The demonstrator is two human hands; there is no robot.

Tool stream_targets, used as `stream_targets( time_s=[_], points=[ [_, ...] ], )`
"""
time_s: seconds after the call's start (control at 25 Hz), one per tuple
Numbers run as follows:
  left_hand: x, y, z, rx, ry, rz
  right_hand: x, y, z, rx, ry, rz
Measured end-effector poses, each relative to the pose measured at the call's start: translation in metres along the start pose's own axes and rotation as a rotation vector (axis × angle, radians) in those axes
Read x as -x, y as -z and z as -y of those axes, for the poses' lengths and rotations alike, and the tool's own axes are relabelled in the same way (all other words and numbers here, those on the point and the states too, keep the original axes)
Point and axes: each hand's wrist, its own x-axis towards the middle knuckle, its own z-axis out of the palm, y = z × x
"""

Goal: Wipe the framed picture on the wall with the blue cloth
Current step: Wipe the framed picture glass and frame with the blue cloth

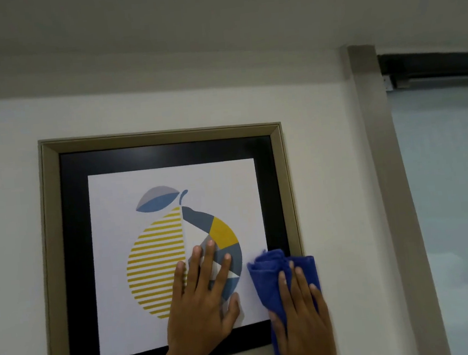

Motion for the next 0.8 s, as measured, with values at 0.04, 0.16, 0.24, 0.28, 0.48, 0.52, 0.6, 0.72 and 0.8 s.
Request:
stream_targets(
  time_s=[0.04, 0.16, 0.24, 0.28, 0.48, 0.52, 0.6, 0.72, 0.8],
  points=[
    [0.000, -0.001, 0.002, -0.013, -0.001, 0.002, -0.013, 0.004, 0.002, -0.011, -0.004, -0.004],
    [0.001, -0.002, 0.003, -0.008, -0.004, -0.014, -0.076, 0.024, 0.010, -0.088, -0.039, -0.044],
    [0.002, -0.005, 0.003, -0.012, -0.001, -0.028, -0.139, 0.043, 0.011, -0.092, -0.055, -0.089],
    [0.002, -0.006, 0.003, -0.012, 0.001, -0.036, -0.171, 0.053, 0.012, -0.081, -0.059, -0.103],
    [0.002, -0.008, 0.001, -0.012, -0.005, -0.045, -0.216, 0.059, 0.017, -0.083, -0.084, -0.141],
    [0.003, -0.007, 0.001, -0.005, 0.000, -0.045, -0.196, 0.051, 0.017, -0.092, -0.089, -0.143],
    [0.002, -0.006, 0.001, -0.002, 0.000, -0.039, -0.131, 0.030, 0.019, -0.108, -0.119, -0.127],
    [0.002, -0.006, 0.001, -0.007, -0.001, -0.027, -0.010, -0.005, 0.018, -0.092, -0.140, -0.036],
    [0.002, -0.005, -0.001, -0.005, -0.001, -0.018, 0.024, -0.013, 0.011, -0.071, -0.127, 0.043]
  ],
)
